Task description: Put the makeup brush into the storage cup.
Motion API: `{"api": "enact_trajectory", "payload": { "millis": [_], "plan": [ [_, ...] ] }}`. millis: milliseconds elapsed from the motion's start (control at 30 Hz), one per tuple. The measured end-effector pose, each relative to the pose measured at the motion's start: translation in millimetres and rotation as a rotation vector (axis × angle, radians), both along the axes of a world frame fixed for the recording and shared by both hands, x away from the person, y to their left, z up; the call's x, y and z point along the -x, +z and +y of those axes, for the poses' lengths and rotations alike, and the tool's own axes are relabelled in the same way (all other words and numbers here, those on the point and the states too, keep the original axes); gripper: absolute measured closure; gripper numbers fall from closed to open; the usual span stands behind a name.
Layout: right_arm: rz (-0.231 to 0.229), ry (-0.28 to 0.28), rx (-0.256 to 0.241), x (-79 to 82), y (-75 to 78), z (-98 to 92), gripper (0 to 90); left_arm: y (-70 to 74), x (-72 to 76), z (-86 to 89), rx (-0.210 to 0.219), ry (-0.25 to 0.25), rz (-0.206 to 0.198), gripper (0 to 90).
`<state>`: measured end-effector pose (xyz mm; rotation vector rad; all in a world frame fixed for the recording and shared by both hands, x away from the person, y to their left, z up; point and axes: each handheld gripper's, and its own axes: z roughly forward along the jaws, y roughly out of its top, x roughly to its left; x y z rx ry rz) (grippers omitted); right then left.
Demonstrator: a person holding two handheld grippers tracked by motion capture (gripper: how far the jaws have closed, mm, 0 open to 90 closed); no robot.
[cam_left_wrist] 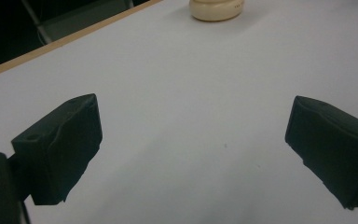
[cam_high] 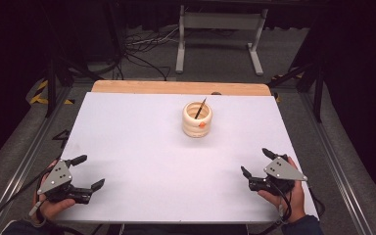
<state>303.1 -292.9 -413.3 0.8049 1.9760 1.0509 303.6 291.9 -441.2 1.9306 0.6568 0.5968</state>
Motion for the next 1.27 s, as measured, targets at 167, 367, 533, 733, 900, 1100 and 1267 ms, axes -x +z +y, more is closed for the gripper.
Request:
{"api": "enact_trajectory", "payload": {
  "millis": [167, 367, 533, 733, 900, 1100, 1267],
  "plan": [
    [0.002, -0.001, 0.000, -0.5, -0.5, -0.5, 12.4, -0.2, -1.0, -0.3, -0.001, -0.002, 0.003, 4.5],
    [0.004, -0.001, -0.009, -0.6, -0.5, -1.4, 12.4, -0.4, -1.1, -0.9, -0.002, -0.006, 0.009, 4.6],
    [0.003, 0.000, -0.011, -0.3, -0.1, -1.7, 12.4, -0.5, -1.2, -1.1, -0.002, -0.011, 0.010, 4.8],
    [0.003, 0.000, -0.008, -1.0, -1.0, -1.3, 12.4, -0.6, -1.8, 0.7, 0.014, -0.012, 0.011, 5.2],
    [0.004, 0.000, -0.010, -0.9, -0.7, -1.9, 12.4, -0.7, -2.2, -0.3, 0.009, -0.013, 0.017, 5.2],
    [0.004, 0.001, -0.008, -1.0, -1.0, -2.1, 12.4, -1.0, -3.0, -0.7, 0.001, -0.017, 0.021, 5.2],
    [0.003, 0.001, -0.009, -1.2, -1.0, -2.7, 12.4, -1.4, -3.9, -1.8, -0.001, -0.018, 0.022, 5.2]
  ]
}}
